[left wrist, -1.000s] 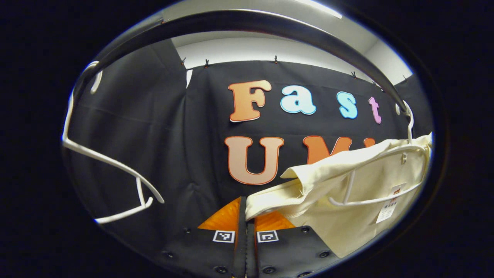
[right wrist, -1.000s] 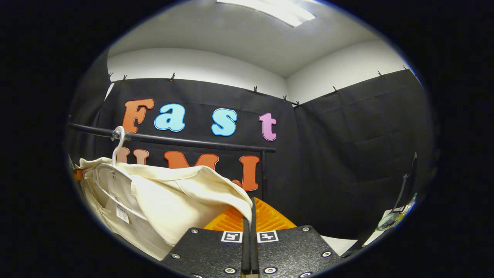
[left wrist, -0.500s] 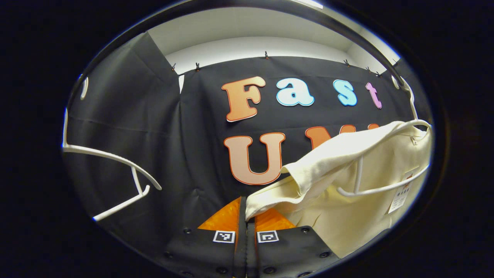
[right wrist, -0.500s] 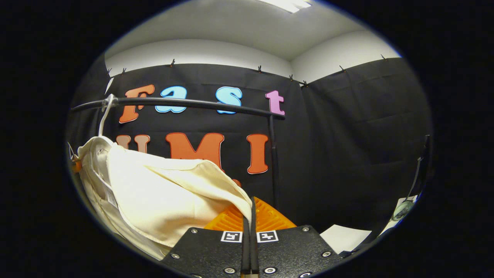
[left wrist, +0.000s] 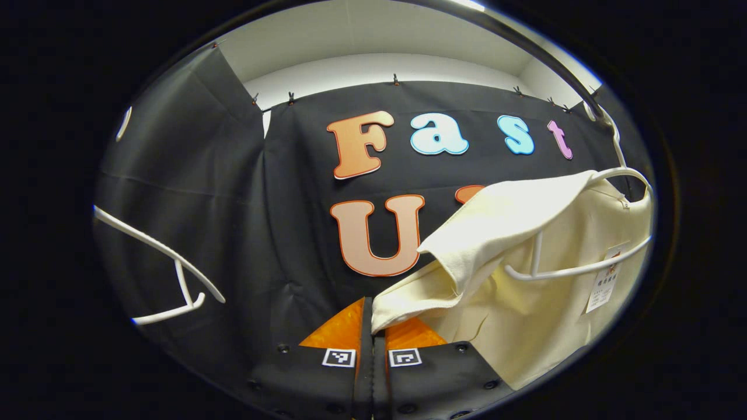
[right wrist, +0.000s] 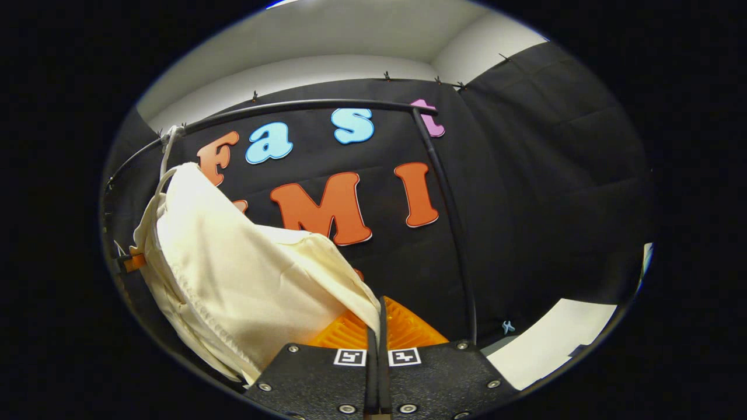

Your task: Grasp the clothes on the hanger with both hands and then place them into the laundry hamper below.

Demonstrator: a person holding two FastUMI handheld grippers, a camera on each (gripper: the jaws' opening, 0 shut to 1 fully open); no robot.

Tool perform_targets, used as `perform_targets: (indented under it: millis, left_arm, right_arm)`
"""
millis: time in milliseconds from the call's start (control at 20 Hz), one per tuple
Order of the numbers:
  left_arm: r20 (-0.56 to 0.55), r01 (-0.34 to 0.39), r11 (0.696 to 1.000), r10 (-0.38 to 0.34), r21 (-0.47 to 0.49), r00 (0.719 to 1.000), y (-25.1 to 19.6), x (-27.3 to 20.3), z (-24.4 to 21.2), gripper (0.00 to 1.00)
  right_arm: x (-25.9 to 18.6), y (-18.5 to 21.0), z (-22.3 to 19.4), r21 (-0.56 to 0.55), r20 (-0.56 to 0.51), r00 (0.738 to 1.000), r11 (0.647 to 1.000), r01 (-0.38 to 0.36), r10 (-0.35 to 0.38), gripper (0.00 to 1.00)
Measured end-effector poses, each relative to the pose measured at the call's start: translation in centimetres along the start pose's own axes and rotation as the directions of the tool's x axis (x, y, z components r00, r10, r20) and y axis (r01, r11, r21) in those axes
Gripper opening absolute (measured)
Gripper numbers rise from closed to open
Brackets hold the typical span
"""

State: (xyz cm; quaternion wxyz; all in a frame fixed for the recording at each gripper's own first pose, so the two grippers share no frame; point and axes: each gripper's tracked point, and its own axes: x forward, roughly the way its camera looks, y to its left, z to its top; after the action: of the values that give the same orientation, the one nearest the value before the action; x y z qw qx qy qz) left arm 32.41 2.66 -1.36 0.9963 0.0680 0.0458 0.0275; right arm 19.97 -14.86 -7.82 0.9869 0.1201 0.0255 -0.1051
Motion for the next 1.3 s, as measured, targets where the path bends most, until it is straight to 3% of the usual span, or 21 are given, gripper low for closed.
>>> perform_targets:
  millis: [200, 300, 450, 650, 850, 1050, 1200, 1300]
  left_arm:
    - [0.031, -0.045, 0.998, 0.046, -0.045, 0.998, 2.2, 0.5, 0.5, 0.07]
    - [0.075, -0.094, 0.995, 0.097, -0.045, 0.992, 2.5, -0.1, 2.1, 0.07]
    - [0.170, -0.165, 0.986, 0.166, -0.021, 0.971, 4.3, -1.8, 5.8, 0.07]
    - [0.238, -0.199, 0.979, 0.184, 0.037, 0.954, 4.3, -2.3, 8.8, 0.07]
    - [0.213, -0.141, 0.990, 0.133, 0.022, 0.968, 3.3, -1.4, 8.8, 0.07]
    - [0.137, -0.053, 0.998, 0.055, -0.015, 0.989, 1.8, -0.2, 5.7, 0.07]
    - [0.097, -0.002, 0.999, 0.007, -0.048, 0.995, 0.9, 0.0, 3.2, 0.06]
    - [0.088, 0.010, 1.000, -0.009, -0.020, 0.996, -0.1, 0.6, 2.3, 0.07]
  right_arm:
    - [0.8, 3.1, -3.8, 0.037, -0.029, 0.998, 0.997, -0.063, 0.064, 0.00]
    - [0.8, 4.0, -4.3, 0.008, -0.028, 0.998, 0.998, -0.058, 0.059, 0.00]
    - [0.4, 3.2, -2.3, -0.059, 0.019, 1.000, 0.998, 0.010, -0.009, 0.00]
    - [-0.5, 0.3, 2.7, -0.082, 0.076, 0.995, 0.994, 0.076, -0.070, 0.00]
    - [-1.5, -2.2, 10.3, -0.130, 0.147, 0.983, 0.983, 0.132, -0.113, 0.00]
    - [-2.2, -2.9, 16.9, -0.197, 0.204, 0.974, 0.970, 0.142, -0.101, 0.00]
    - [-2.7, -3.3, 19.1, -0.232, 0.213, 0.974, 0.964, 0.130, -0.080, 0.00]
    - [-2.7, -3.4, 18.8, -0.223, 0.197, 0.977, 0.967, 0.121, -0.077, 0.00]
